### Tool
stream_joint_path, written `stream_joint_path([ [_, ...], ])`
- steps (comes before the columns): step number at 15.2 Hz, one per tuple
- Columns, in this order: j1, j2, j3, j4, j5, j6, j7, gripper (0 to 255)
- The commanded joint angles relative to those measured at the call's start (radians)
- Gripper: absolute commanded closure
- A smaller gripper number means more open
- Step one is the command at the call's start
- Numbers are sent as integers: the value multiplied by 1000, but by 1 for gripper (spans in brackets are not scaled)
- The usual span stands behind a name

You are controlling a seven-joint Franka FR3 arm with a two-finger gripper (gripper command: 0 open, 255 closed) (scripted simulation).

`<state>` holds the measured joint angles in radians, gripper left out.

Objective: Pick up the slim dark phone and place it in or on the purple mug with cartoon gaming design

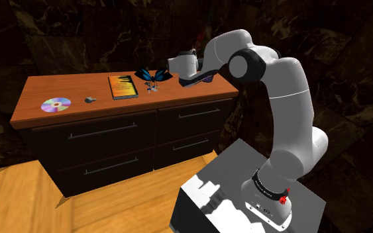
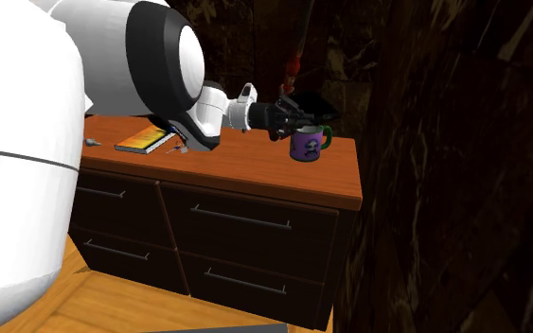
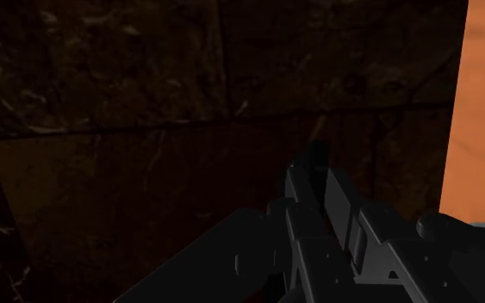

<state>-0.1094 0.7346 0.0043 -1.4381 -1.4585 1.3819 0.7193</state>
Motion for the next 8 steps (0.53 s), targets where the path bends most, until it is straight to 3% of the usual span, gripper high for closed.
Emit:
stream_joint_path([
  [1, -1, 19, 1, 3, 1, 6, 14, 255],
  [8, -3, 72, 3, 15, 6, 10, 55, 255],
])
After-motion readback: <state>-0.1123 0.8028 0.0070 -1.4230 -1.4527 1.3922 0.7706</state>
